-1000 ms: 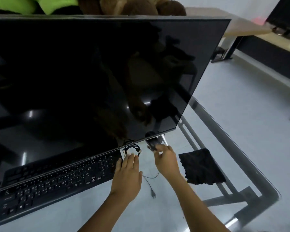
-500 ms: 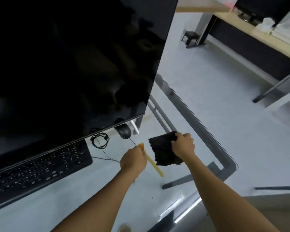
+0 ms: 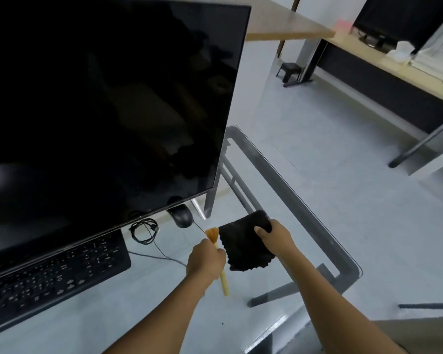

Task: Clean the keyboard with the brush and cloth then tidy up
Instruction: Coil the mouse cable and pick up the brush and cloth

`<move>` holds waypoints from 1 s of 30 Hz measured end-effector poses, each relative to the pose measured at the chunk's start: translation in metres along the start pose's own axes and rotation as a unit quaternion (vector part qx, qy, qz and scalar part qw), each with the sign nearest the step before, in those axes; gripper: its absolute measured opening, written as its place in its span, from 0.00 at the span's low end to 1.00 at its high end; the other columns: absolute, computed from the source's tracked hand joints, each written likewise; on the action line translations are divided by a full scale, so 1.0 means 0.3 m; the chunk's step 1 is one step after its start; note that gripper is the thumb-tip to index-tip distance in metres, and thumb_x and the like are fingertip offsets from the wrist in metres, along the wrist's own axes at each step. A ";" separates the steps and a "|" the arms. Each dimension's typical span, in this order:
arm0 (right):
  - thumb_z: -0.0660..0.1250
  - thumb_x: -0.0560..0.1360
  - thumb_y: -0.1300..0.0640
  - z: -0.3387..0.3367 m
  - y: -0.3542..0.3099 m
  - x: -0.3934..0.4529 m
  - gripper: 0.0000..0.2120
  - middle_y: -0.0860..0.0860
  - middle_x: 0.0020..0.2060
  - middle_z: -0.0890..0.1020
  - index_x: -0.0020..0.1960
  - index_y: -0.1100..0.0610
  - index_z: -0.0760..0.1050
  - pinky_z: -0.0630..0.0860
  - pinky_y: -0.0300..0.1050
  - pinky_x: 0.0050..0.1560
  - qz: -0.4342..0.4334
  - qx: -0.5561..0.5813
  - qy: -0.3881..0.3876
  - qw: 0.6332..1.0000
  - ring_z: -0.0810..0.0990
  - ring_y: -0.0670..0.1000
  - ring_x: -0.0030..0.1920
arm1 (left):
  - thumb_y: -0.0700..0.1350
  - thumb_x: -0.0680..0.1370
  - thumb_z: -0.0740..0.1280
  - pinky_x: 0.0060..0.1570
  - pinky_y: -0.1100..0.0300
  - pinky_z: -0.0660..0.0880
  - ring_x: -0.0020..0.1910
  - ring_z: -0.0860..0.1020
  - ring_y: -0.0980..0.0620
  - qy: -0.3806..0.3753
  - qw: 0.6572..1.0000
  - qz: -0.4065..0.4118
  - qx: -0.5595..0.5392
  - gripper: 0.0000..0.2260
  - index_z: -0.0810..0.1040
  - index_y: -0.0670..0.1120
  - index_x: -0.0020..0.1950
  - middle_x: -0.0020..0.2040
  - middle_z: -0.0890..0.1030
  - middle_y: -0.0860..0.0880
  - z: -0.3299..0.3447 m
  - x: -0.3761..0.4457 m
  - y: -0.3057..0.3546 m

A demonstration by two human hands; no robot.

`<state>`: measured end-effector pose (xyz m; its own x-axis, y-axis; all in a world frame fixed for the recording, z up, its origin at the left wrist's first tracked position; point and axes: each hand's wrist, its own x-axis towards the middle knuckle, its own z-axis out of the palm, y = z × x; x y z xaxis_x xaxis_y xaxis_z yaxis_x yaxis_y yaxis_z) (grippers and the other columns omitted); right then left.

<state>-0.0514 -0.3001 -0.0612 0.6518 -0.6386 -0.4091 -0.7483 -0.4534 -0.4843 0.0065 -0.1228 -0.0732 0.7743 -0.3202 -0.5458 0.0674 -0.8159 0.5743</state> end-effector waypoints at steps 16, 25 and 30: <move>0.56 0.82 0.57 -0.684 -0.387 -0.270 0.12 0.59 0.43 0.77 0.54 0.64 0.75 0.66 0.46 0.37 -0.100 0.068 0.243 0.963 0.73 0.57 0.42 | 0.49 0.79 0.64 0.35 0.58 0.81 0.24 0.79 0.50 0.011 0.959 0.266 -0.101 0.15 0.74 0.44 0.34 0.26 0.79 0.45 -0.536 -0.427 0.509; 0.57 0.81 0.55 -1.065 -0.812 -0.218 0.10 0.62 0.47 0.78 0.51 0.61 0.73 0.76 0.56 0.48 -0.231 0.173 0.247 0.925 0.77 0.60 0.45 | 0.52 0.76 0.67 0.35 0.58 0.76 0.32 0.79 0.50 0.198 0.916 0.327 -0.123 0.15 0.76 0.46 0.33 0.31 0.79 0.49 -0.954 -0.437 0.908; 0.59 0.81 0.54 -1.174 -1.016 -0.146 0.09 0.54 0.44 0.79 0.53 0.58 0.74 0.76 0.44 0.39 -0.309 0.243 0.146 0.908 0.78 0.51 0.42 | 0.49 0.77 0.65 0.25 0.62 0.70 0.27 0.75 0.51 0.216 0.917 0.259 -0.212 0.12 0.78 0.40 0.47 0.33 0.80 0.46 -1.177 -0.287 1.027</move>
<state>0.1044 -0.3530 0.3768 0.8147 -0.5258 0.2446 -0.0619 -0.4983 -0.8648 0.1828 -0.1768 0.3662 0.9421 -0.3175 0.1076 -0.2128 -0.3183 0.9238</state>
